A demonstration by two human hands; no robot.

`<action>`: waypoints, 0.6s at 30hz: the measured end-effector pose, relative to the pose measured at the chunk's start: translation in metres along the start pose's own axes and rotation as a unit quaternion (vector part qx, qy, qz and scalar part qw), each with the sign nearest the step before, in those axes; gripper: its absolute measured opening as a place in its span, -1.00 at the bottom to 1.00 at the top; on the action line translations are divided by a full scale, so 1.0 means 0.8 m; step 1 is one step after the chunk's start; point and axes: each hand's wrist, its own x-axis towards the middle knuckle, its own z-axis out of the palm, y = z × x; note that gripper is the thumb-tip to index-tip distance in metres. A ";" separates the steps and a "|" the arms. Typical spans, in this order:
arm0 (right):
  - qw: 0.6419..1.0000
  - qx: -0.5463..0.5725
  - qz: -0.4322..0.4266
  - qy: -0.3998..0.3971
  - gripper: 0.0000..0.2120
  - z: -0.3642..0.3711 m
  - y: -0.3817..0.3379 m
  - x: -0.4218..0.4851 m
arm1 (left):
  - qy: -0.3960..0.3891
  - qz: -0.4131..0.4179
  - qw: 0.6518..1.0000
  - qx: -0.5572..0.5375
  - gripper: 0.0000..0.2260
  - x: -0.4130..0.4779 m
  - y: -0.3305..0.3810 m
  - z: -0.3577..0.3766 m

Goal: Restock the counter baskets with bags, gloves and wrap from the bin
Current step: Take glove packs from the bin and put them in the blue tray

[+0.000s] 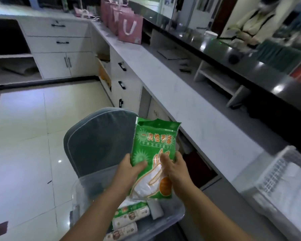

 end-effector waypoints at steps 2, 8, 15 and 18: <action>0.999 -0.001 0.012 0.046 -0.67 -0.030 -0.003 -0.006 | -0.025 -0.005 1.000 -0.014 -0.86 -0.001 0.002 0.024; 0.993 0.055 0.091 0.058 -0.48 -0.136 -0.025 -0.038 | -0.126 0.007 0.992 -0.025 -0.83 -0.012 0.021 0.122; 0.984 0.011 0.007 0.176 -0.84 -0.280 -0.048 -0.115 | -0.260 0.031 0.965 0.026 -0.82 -0.063 0.038 0.257; 0.979 -0.036 -0.001 0.198 -0.81 -0.354 -0.058 -0.161 | -0.285 0.057 0.957 0.013 -0.85 -0.086 0.054 0.325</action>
